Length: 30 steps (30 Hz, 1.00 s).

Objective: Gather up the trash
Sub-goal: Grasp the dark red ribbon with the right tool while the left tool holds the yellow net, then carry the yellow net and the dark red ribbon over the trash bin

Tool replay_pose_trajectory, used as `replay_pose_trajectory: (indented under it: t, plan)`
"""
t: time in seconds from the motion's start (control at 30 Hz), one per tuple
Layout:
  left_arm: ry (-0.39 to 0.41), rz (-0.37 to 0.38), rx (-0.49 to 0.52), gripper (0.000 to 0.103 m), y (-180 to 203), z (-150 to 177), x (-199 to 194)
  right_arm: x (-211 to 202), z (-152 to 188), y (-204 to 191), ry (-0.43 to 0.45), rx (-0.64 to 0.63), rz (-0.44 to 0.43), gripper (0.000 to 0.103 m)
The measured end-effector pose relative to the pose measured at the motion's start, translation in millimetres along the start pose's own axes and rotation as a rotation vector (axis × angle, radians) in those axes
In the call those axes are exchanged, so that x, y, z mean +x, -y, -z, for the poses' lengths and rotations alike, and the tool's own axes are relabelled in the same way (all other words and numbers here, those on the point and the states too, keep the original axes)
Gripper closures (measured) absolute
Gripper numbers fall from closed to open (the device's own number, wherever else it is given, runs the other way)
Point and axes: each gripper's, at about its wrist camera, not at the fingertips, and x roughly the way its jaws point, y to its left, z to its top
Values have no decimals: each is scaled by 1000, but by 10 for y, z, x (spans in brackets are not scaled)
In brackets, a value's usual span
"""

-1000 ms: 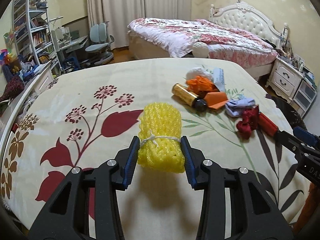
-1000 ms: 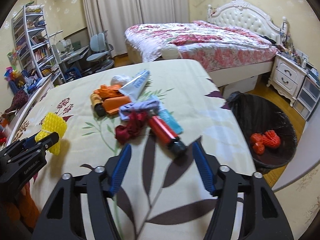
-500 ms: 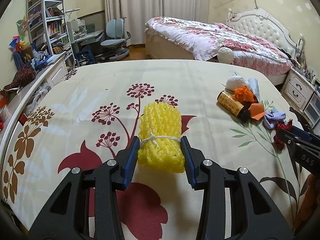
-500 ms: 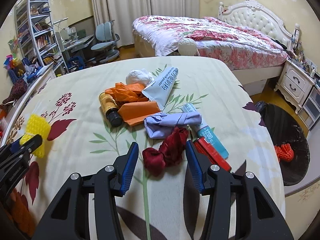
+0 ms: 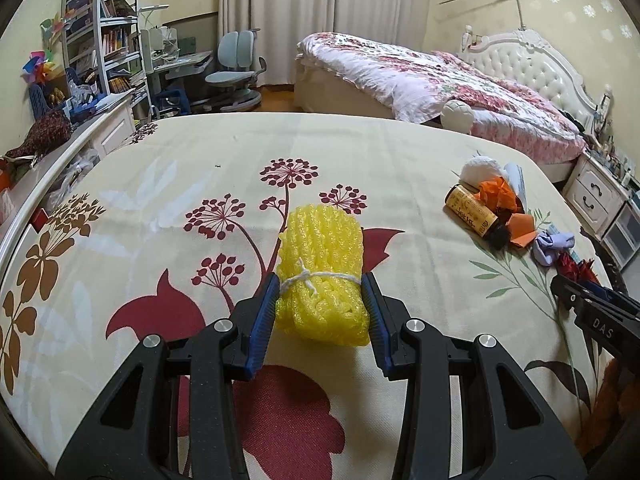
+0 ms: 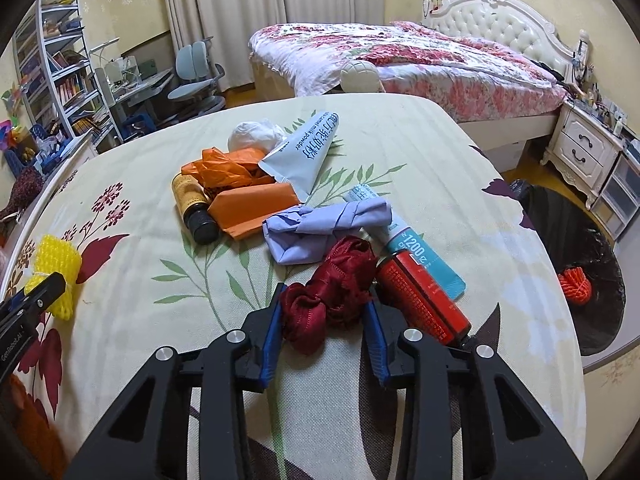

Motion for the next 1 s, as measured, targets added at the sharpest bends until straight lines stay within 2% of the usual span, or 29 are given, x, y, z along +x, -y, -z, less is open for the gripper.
replay_pose_trajectory:
  t: [0.77,1.0]
  plan:
    - [32,-14,-18,62,-45,22,-23,-265,248,5,14,-70,-4,70]
    - [45,-8,-4,62,93,44,-91,-400,239,120,39,-46,-19,70]
